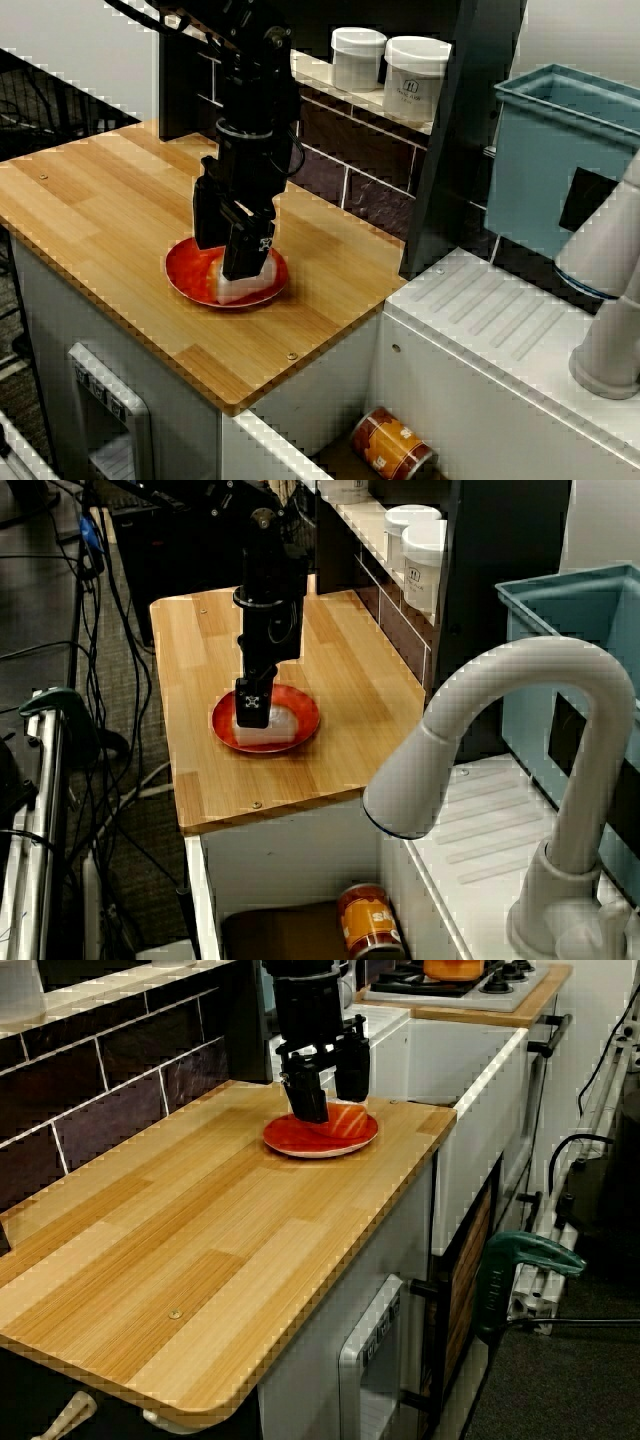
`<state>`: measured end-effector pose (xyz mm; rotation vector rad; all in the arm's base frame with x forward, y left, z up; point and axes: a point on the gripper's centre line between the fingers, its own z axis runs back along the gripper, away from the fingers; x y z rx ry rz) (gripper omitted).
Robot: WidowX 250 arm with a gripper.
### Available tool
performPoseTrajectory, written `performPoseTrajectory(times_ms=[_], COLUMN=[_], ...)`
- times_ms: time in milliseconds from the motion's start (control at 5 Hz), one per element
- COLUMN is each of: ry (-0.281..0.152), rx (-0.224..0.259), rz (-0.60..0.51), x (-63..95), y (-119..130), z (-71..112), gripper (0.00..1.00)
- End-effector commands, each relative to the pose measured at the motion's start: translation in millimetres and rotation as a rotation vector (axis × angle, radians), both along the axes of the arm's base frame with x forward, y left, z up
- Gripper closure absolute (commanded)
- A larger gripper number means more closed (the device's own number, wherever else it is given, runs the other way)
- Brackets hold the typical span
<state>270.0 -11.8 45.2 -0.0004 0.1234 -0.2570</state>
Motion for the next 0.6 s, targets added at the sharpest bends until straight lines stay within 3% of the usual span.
performPoseTrajectory(times_ms=[0,400], ry=[0.0,0.011], rx=[0.0,0.03], rz=[0.0,-0.018], x=[0.0,-0.4], y=[0.0,7.7], z=[0.0,10.2], gripper=[0.0,0.0])
